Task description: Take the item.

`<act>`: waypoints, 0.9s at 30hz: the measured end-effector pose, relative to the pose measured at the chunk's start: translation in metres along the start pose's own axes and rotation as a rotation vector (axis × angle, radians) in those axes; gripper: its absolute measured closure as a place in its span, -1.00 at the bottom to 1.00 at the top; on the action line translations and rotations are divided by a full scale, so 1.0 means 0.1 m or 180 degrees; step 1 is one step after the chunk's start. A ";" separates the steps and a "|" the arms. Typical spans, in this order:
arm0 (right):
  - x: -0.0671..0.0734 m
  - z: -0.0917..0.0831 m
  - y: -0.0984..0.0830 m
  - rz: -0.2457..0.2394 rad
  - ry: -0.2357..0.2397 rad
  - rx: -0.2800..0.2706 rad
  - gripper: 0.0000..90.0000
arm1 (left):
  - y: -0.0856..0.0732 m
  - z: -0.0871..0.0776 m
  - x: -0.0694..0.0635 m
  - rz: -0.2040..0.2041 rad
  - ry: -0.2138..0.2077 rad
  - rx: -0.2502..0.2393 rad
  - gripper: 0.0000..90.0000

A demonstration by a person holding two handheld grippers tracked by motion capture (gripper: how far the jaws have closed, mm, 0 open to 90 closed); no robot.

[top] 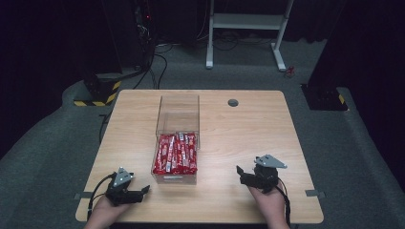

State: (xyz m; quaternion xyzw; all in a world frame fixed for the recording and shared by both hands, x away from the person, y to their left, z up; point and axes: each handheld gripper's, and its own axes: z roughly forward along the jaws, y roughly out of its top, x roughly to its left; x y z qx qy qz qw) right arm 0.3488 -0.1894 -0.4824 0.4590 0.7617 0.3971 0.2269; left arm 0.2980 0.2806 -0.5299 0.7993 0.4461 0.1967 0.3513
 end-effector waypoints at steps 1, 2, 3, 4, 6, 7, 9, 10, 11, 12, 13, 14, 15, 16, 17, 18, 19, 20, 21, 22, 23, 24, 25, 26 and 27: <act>0.01 0.01 0.01 -0.0018 -0.0003 -0.0007 -0.64 | 0.00 0.00 0.00 0.0022 0.0010 0.0004 -0.66; 0.01 0.01 0.01 -0.0023 0.0006 -0.0009 -0.64 | 0.00 0.00 0.00 0.0000 -0.0002 0.0005 -0.66; 0.02 0.02 0.02 -0.0037 0.0022 -0.0015 -0.64 | 0.00 0.00 0.00 -0.0001 -0.0001 0.0004 -0.66; 0.03 0.02 0.03 -0.0034 0.0027 -0.0010 -0.64 | 0.00 0.00 0.00 -0.0001 0.0000 0.0004 -0.66; 0.04 0.03 0.04 -0.0030 0.0039 -0.0014 -0.64 | 0.00 0.00 0.00 0.0000 -0.0001 0.0004 -0.66; 0.04 0.03 0.05 -0.0024 0.0048 -0.0016 -0.64 | 0.00 0.00 0.00 -0.0001 -0.0001 0.0004 -0.66; 0.05 0.04 0.08 -0.0010 0.0058 -0.0029 -0.65 | 0.00 0.00 0.00 0.0000 -0.0001 0.0003 -0.66; 0.06 0.04 0.10 0.0005 0.0078 -0.0064 -0.65 | 0.00 0.00 0.00 0.0002 -0.0003 0.0004 -0.66; 0.07 0.04 0.12 0.0009 0.0080 -0.0068 -0.65 | 0.01 0.00 0.00 0.0018 -0.0002 0.0003 -0.66; 0.07 0.04 0.12 0.0009 0.0080 -0.0068 -0.65 | 0.01 0.00 0.00 0.0019 -0.0006 0.0008 -0.66; 0.08 0.05 0.13 -0.0003 0.0084 -0.0084 -0.64 | 0.01 0.01 0.00 0.0009 -0.0011 0.0007 -0.66; 0.09 0.05 0.16 0.0000 0.0110 -0.0108 -0.63 | 0.01 0.01 0.00 0.0006 -0.0014 0.0003 -0.66; 0.10 0.05 0.18 -0.0002 0.0116 -0.0104 -0.63 | 0.01 0.01 0.00 0.0006 -0.0014 0.0003 -0.66; 0.11 0.06 0.19 0.0002 0.0125 -0.0102 -0.63 | 0.01 0.01 0.00 0.0007 -0.0013 0.0003 -0.66; 0.12 0.06 0.20 -0.0006 0.0131 -0.0100 -0.63 | 0.01 0.01 0.00 0.0005 -0.0014 0.0002 -0.66; 0.12 0.06 0.20 -0.0006 0.0131 -0.0100 -0.63 | 0.01 0.01 0.00 0.0008 -0.0014 0.0002 -0.66; 0.12 0.07 0.22 -0.0006 0.0136 -0.0102 -0.63 | 0.01 0.01 0.00 0.0014 -0.0015 0.0002 -0.66; 0.13 0.08 0.23 -0.0016 0.0140 -0.0100 -0.63 | 0.01 0.01 0.01 0.0015 -0.0017 0.0001 -0.66; 0.14 0.09 0.24 -0.0018 0.0154 -0.0093 -0.63 | 0.01 0.01 0.01 -0.0008 -0.0026 -0.0004 -0.66; 0.15 0.10 0.25 -0.0027 0.0165 -0.0089 -0.63 | 0.01 0.01 0.01 -0.0023 -0.0039 -0.0011 -0.66; 0.16 0.12 0.27 -0.0027 0.0183 -0.0090 -0.63 | 0.01 0.01 0.01 -0.0033 -0.0046 -0.0013 -0.66; 0.17 0.13 0.28 -0.0022 0.0195 -0.0095 -0.63 | 0.01 0.01 0.01 -0.0026 -0.0042 -0.0013 -0.66; 0.17 0.13 0.28 -0.0022 0.0195 -0.0095 -0.63 | 0.01 0.01 0.01 -0.0012 -0.0029 -0.0005 -0.66; 0.19 0.14 0.30 -0.0033 0.0205 -0.0090 -0.63 | 0.01 0.01 0.01 0.0013 -0.0019 0.0003 -0.66; 0.19 0.14 0.30 -0.0033 0.0205 -0.0090 -0.63 | 0.01 0.01 0.00 0.0018 -0.0014 0.0003 -0.66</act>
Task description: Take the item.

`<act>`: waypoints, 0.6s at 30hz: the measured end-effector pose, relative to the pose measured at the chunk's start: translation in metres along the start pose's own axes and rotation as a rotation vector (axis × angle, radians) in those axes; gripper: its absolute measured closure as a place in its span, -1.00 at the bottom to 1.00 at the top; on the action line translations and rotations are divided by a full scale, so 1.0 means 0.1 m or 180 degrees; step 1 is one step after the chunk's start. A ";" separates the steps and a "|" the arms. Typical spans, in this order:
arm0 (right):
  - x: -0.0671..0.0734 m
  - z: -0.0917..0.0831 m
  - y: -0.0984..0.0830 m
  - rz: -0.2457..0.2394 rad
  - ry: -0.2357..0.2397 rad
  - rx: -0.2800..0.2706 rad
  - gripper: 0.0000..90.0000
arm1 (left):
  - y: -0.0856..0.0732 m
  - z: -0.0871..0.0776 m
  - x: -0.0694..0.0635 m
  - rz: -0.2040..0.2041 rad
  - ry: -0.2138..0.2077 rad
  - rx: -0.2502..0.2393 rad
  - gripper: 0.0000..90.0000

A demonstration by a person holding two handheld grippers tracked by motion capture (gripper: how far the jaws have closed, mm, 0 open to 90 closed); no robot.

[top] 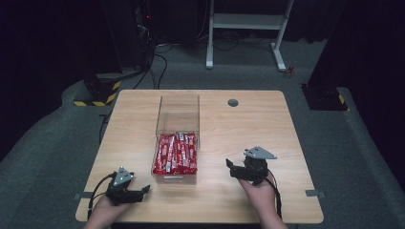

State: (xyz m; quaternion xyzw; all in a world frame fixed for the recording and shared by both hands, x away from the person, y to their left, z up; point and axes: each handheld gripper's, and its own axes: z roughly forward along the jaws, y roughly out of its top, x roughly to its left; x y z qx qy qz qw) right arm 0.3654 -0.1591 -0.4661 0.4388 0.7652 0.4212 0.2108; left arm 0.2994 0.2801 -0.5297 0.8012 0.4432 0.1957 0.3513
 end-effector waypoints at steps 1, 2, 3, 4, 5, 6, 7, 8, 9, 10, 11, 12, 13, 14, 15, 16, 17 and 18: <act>0.01 0.00 0.01 0.0001 0.0004 -0.0011 -0.63 | 0.00 0.00 0.00 -0.0015 -0.0007 0.0001 -0.67; 0.04 0.02 0.04 0.0001 0.0020 -0.0020 -0.62 | 0.00 0.00 0.00 -0.0014 -0.0007 0.0000 -0.67; 0.04 0.02 0.04 0.0001 0.0020 -0.0020 -0.62 | 0.00 0.00 0.00 -0.0014 -0.0008 0.0001 -0.67; 0.05 0.02 0.05 -0.0035 0.0022 -0.0030 -0.62 | 0.00 0.00 0.00 -0.0013 -0.0007 0.0000 -0.67; 0.07 0.03 0.07 -0.0032 0.0028 -0.0034 -0.62 | 0.00 0.00 0.00 -0.0012 -0.0006 0.0000 -0.67; 0.10 0.05 0.10 -0.0045 0.0044 -0.0035 -0.62 | 0.00 0.00 0.00 -0.0010 -0.0007 0.0001 -0.67; 0.10 0.05 0.10 -0.0045 0.0044 -0.0035 -0.62 | 0.00 0.00 -0.01 -0.0016 -0.0009 0.0001 -0.67; 0.12 0.06 0.11 -0.0051 0.0054 -0.0037 -0.62 | 0.00 0.00 -0.01 -0.0013 -0.0012 0.0002 -0.67; 0.16 0.07 0.15 -0.0052 0.0072 -0.0041 -0.62 | 0.00 0.00 -0.01 -0.0012 -0.0013 0.0001 -0.67; 0.16 0.07 0.15 -0.0052 0.0072 -0.0041 -0.62 | 0.00 0.00 -0.01 -0.0011 -0.0014 0.0001 -0.67; 0.20 0.07 0.18 -0.0080 0.0080 -0.0062 -0.62 | 0.00 0.00 -0.01 -0.0017 -0.0015 0.0001 -0.67; 0.20 0.07 0.18 -0.0080 0.0080 -0.0062 -0.62 | 0.00 0.00 -0.01 -0.0016 -0.0016 0.0001 -0.67; 0.21 0.07 0.19 -0.0102 0.0083 -0.0071 -0.62 | 0.00 0.00 -0.01 -0.0016 -0.0013 -0.0003 -0.67; 0.24 0.07 0.22 -0.0109 0.0108 -0.0095 -0.61 | 0.00 0.00 -0.01 -0.0005 -0.0014 -0.0004 -0.67; 0.24 0.07 0.22 -0.0109 0.0108 -0.0095 -0.61 | 0.00 0.00 -0.01 -0.0004 -0.0016 -0.0005 -0.67; 0.25 0.07 0.23 -0.0135 0.0112 -0.0107 -0.61 | 0.00 0.00 0.00 0.0008 -0.0014 -0.0004 -0.67; 0.27 0.08 0.25 -0.0139 0.0134 -0.0108 -0.60 | 0.00 0.01 -0.01 -0.0002 -0.0017 -0.0006 -0.67; 0.27 0.08 0.25 -0.0139 0.0134 -0.0108 -0.60 | 0.00 0.01 -0.01 -0.0002 -0.0017 -0.0006 -0.67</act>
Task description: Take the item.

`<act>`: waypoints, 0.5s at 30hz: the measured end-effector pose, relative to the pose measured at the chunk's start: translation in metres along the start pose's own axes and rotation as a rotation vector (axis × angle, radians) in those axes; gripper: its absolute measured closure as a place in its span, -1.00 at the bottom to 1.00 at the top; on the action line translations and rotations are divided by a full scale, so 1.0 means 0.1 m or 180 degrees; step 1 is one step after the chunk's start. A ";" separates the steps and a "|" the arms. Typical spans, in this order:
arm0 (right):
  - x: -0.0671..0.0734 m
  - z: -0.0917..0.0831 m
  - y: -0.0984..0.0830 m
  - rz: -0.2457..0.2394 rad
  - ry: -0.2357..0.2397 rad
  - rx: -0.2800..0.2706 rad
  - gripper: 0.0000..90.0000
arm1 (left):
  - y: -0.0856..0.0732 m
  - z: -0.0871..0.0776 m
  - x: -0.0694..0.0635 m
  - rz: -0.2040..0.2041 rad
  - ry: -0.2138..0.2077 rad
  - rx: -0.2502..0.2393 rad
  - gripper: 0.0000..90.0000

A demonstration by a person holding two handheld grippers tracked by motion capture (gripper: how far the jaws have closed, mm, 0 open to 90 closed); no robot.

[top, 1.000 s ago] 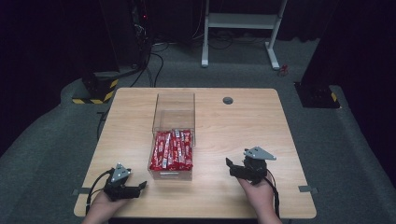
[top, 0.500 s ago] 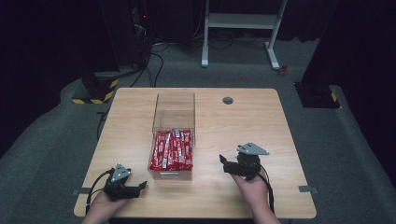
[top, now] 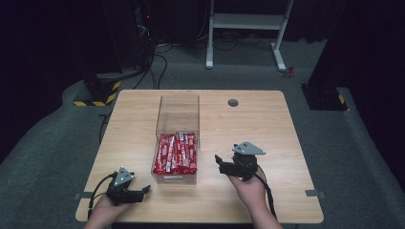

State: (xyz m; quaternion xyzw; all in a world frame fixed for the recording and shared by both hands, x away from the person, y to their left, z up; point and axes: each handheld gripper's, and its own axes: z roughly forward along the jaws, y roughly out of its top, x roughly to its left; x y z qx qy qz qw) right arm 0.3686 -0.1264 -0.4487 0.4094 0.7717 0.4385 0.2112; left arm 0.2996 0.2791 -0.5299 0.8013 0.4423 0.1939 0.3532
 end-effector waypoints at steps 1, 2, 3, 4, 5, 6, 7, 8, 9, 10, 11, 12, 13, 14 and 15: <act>0.01 0.00 0.01 0.0000 0.0007 0.0000 -0.59 | 0.00 0.00 0.00 -0.0005 -0.0003 0.0000 -0.67; 0.01 0.01 0.01 -0.0012 0.0015 -0.0005 -0.58 | 0.00 0.00 0.00 -0.0005 -0.0003 0.0000 -0.67; 0.02 0.01 0.02 -0.0012 0.0027 -0.0005 -0.58 | 0.00 0.00 0.00 0.0002 0.0001 0.0002 -0.67; 0.03 0.01 0.02 -0.0007 0.0036 0.0003 -0.56 | 0.00 0.00 0.00 0.0002 0.0001 0.0002 -0.67; 0.03 0.02 0.03 -0.0017 0.0041 0.0003 -0.55 | 0.00 0.00 0.00 0.0002 0.0001 0.0000 -0.67; 0.03 0.02 0.03 -0.0012 0.0049 0.0004 -0.55 | 0.00 0.00 0.00 0.0001 0.0000 0.0000 -0.67; 0.04 0.02 0.03 0.0001 0.0063 0.0002 -0.55 | 0.00 0.00 0.00 -0.0001 0.0000 -0.0001 -0.67; 0.05 0.03 0.04 -0.0017 0.0078 -0.0002 -0.55 | 0.00 0.00 0.00 0.0002 0.0001 0.0000 -0.67; 0.05 0.03 0.05 -0.0020 0.0078 -0.0001 -0.54 | 0.00 0.00 0.00 0.0000 0.0000 0.0000 -0.67; 0.06 0.04 0.05 -0.0004 0.0091 0.0000 -0.54 | 0.00 0.00 0.00 0.0000 0.0000 -0.0001 -0.67; 0.07 0.04 0.06 -0.0004 0.0101 -0.0012 -0.54 | 0.00 0.00 0.00 0.0002 0.0000 0.0000 -0.66; 0.09 0.04 0.07 -0.0013 0.0120 -0.0019 -0.54 | 0.00 0.00 0.00 -0.0005 -0.0003 0.0000 -0.66; 0.09 0.04 0.07 -0.0013 0.0120 -0.0019 -0.54 | 0.00 0.00 0.00 0.0002 0.0000 0.0001 -0.66; 0.10 0.05 0.08 -0.0012 0.0130 -0.0028 -0.53 | 0.00 0.00 0.00 -0.0006 -0.0003 -0.0001 -0.67; 0.11 0.05 0.09 -0.0013 0.0142 -0.0027 -0.53 | 0.00 0.00 0.00 0.0002 0.0001 0.0000 -0.67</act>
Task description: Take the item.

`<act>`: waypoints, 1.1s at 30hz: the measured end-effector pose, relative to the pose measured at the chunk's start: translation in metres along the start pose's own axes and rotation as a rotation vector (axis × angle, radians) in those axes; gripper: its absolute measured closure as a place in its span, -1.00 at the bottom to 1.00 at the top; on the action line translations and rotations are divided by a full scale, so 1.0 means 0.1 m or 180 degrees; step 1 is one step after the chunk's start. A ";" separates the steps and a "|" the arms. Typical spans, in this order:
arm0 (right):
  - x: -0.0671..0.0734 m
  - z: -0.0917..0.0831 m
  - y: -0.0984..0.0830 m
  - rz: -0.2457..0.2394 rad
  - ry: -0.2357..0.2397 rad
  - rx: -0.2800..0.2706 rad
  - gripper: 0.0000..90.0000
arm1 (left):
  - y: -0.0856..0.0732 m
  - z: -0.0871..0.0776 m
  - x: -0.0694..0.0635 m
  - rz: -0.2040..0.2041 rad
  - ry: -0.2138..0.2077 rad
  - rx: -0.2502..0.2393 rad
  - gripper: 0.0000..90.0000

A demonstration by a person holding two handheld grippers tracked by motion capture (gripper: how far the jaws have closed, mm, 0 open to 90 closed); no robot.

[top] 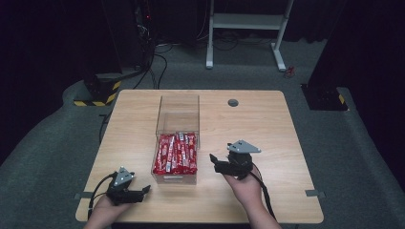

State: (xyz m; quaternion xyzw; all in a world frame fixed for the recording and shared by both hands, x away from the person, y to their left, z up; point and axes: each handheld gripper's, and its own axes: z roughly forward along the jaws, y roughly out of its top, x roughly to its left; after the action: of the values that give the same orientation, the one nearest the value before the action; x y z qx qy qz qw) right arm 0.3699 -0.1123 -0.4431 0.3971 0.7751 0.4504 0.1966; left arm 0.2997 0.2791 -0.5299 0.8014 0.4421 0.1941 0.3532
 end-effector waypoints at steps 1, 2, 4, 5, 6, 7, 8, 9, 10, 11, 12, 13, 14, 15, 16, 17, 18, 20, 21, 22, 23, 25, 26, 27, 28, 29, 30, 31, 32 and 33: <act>0.02 0.01 0.02 -0.0020 0.0036 0.0000 -0.52 | 0.00 0.00 0.00 -0.0008 -0.0003 -0.0001 -0.66; 0.04 0.01 0.02 -0.0015 0.0044 0.0009 -0.52 | 0.00 0.00 0.00 -0.0010 -0.0004 -0.0001 -0.66; 0.05 0.01 0.03 -0.0024 0.0057 0.0007 -0.52 | 0.00 0.00 0.00 -0.0010 -0.0003 -0.0001 -0.66; 0.06 0.02 0.04 -0.0032 0.0074 -0.0009 -0.51 | 0.00 0.00 0.00 -0.0009 -0.0003 -0.0002 -0.66; 0.08 0.03 0.07 -0.0053 0.0102 -0.0011 -0.50 | 0.00 0.00 0.00 -0.0010 -0.0003 -0.0001 -0.66; 0.09 0.03 0.08 -0.0078 0.0105 -0.0024 -0.49 | 0.00 0.00 0.00 -0.0009 -0.0003 -0.0001 -0.66; 0.09 0.03 0.08 -0.0078 0.0105 -0.0024 -0.49 | 0.00 0.00 0.00 -0.0008 -0.0001 -0.0001 -0.66; 0.10 0.04 0.09 -0.0083 0.0116 -0.0030 -0.48 | 0.00 0.00 0.00 -0.0002 0.0004 -0.0001 -0.66; 0.12 0.04 0.10 -0.0091 0.0128 -0.0035 -0.48 | 0.00 0.00 0.00 -0.0003 0.0006 0.0000 -0.66; 0.14 0.04 0.10 -0.0085 0.0132 -0.0039 -0.47 | 0.00 0.00 0.00 0.0007 0.0011 0.0002 -0.66; 0.16 0.05 0.11 -0.0092 0.0141 -0.0034 -0.47 | 0.00 0.00 -0.01 -0.0007 0.0010 0.0002 -0.66; 0.19 0.05 0.11 -0.0094 0.0158 -0.0027 -0.47 | -0.01 -0.01 -0.01 -0.0020 0.0013 0.0002 -0.66; 0.21 0.06 0.11 -0.0110 0.0167 -0.0022 -0.47 | -0.01 -0.01 -0.01 -0.0015 0.0015 0.0000 -0.66; 0.24 0.06 0.12 -0.0128 0.0178 -0.0015 -0.47 | 0.00 -0.01 -0.01 -0.0011 0.0014 0.0004 -0.66; 0.26 0.07 0.12 -0.0140 0.0190 -0.0027 -0.46 | -0.01 -0.01 -0.01 -0.0021 0.0011 0.0002 -0.66; 0.29 0.07 0.12 -0.0138 0.0213 -0.0047 -0.44 | -0.01 -0.01 -0.01 -0.0021 0.0010 0.0002 -0.66; 0.30 0.07 0.12 -0.0135 0.0228 -0.0057 -0.44 | -0.01 -0.01 -0.01 -0.0021 0.0010 0.0002 -0.66; 0.33 0.07 0.13 -0.0138 0.0253 -0.0067 -0.43 | -0.01 -0.01 -0.01 -0.0021 0.0009 0.0002 -0.66; 0.34 0.07 0.13 -0.0136 0.0266 -0.0066 -0.42 | -0.01 -0.01 -0.01 -0.0020 0.0009 0.0002 -0.66; 0.36 0.07 0.14 -0.0135 0.0284 -0.0056 -0.41 | 0.00 0.00 -0.01 -0.0008 0.0007 0.0002 -0.66; 0.37 0.08 0.15 -0.0133 0.0300 -0.0052 -0.40 | 0.00 0.00 -0.01 -0.0013 0.0005 0.0001 -0.66; 0.38 0.08 0.16 -0.0070 0.0381 -0.0072 -0.36 | 0.00 0.00 -0.01 -0.0010 0.0003 0.0000 -0.66; 0.38 0.08 0.16 -0.0070 0.0381 -0.0072 -0.36 | 0.00 0.00 -0.01 -0.0011 0.0003 0.0000 -0.66; 0.39 0.09 0.17 -0.0044 0.0399 -0.0092 -0.30 | 0.00 0.00 -0.01 -0.0010 0.0003 -0.0002 -0.66; 0.39 0.09 0.17 -0.0044 0.0399 -0.0092 -0.30 | 0.00 0.00 -0.01 -0.0009 0.0004 -0.0003 -0.66; 0.40 0.10 0.17 -0.0026 0.0425 -0.0082 -0.28 | 0.00 0.00 -0.01 -0.0010 0.0006 -0.0002 -0.66; 0.42 0.11 0.18 -0.0029 0.0444 -0.0078 -0.24 | 0.00 0.00 -0.01 -0.0008 0.0004 0.0000 -0.66; 0.43 0.12 0.18 -0.0040 0.0455 -0.0058 -0.23 | 0.01 0.00 0.00 0.0039 0.0022 0.0006 -0.66; 0.45 0.13 0.18 -0.0065 0.0460 -0.0056 -0.21 | 0.01 0.00 0.00 0.0040 0.0021 0.0006 -0.66; 0.46 0.14 0.19 -0.0085 0.0476 -0.0036 -0.21 | 0.01 0.00 0.00 0.0039 0.0021 0.0004 -0.66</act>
State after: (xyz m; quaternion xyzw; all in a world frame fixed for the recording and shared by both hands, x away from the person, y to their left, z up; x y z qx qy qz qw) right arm 0.3593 -0.0627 -0.4320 0.3508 0.7903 0.4805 0.1463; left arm 0.3005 0.2790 -0.5295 0.8037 0.4384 0.1986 0.3500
